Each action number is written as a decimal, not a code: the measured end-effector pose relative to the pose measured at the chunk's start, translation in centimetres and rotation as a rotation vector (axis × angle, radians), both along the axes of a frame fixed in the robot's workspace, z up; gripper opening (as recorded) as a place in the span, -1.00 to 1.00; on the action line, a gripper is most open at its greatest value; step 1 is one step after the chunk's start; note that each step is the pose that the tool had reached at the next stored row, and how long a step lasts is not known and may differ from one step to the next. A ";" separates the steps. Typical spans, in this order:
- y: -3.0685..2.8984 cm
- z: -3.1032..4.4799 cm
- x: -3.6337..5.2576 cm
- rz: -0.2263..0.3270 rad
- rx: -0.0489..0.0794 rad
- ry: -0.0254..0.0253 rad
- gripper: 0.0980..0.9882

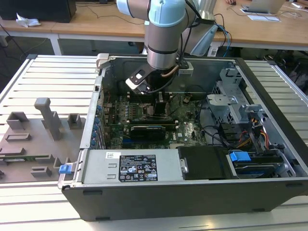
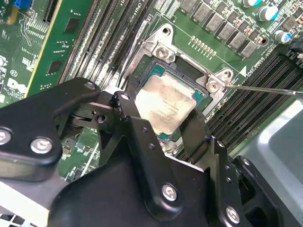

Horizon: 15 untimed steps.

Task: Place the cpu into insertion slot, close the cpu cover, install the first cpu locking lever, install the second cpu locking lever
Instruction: 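Place the cpu into insertion slot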

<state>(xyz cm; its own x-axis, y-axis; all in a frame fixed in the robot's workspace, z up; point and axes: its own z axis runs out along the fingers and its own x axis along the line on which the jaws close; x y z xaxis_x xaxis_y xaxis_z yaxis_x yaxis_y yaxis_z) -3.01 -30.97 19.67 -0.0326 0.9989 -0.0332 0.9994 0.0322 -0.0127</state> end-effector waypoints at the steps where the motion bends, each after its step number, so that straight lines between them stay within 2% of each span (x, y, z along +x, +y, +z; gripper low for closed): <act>1: 0.00 0.18 0.00 0.000 0.000 0.0000 0.17; 3: 0.01 1.05 0.00 0.000 0.000 -0.0001 0.17; 6: 0.16 1.98 0.00 0.000 0.000 0.0000 0.17; 9: 0.19 3.22 0.00 0.000 0.000 0.0000 -0.29; 10: 0.20 3.79 0.00 0.000 0.000 0.0000 -0.42; 11: 0.22 4.43 0.00 0.000 0.000 0.0000 -0.69; 13: 0.33 5.84 -0.01 0.000 -0.001 0.0000 -0.98; 15: 0.37 7.16 0.00 0.000 -0.001 0.0000 -0.98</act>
